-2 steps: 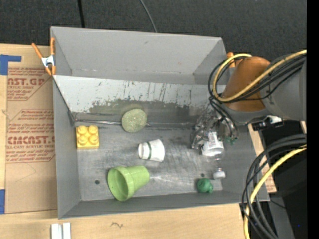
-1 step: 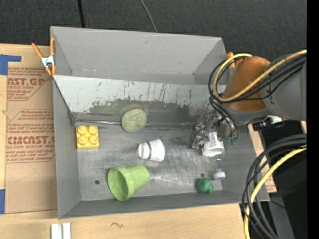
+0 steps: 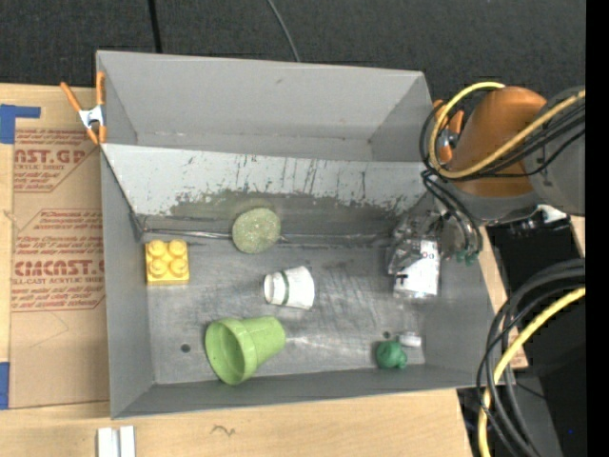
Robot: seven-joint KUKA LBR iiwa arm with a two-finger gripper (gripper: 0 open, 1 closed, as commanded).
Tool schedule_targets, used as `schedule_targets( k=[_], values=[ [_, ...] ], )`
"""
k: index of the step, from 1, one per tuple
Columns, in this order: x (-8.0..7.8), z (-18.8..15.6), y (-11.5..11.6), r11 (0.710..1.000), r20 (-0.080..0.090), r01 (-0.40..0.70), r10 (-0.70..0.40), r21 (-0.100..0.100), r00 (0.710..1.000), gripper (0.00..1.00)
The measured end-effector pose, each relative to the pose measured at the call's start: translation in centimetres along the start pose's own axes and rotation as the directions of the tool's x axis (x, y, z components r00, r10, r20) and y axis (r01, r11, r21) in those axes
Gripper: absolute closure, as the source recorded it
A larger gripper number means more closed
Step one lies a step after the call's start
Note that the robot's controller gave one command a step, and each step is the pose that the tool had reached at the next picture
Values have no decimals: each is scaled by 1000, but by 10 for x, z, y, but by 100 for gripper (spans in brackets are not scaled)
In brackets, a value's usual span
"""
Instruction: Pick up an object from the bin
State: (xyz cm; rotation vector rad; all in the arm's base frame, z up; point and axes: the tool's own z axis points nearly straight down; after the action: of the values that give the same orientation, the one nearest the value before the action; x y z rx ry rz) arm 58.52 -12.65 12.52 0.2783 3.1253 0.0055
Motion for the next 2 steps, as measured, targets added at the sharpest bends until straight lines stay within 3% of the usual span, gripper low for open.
schedule_targets(
  k=[1,2],
  values=[
    [11,-52,6,1000,-8,14,-14,2,1000,100],
    [17,-72,2,1000,9,13,-13,4,1000,100]
  ],
)
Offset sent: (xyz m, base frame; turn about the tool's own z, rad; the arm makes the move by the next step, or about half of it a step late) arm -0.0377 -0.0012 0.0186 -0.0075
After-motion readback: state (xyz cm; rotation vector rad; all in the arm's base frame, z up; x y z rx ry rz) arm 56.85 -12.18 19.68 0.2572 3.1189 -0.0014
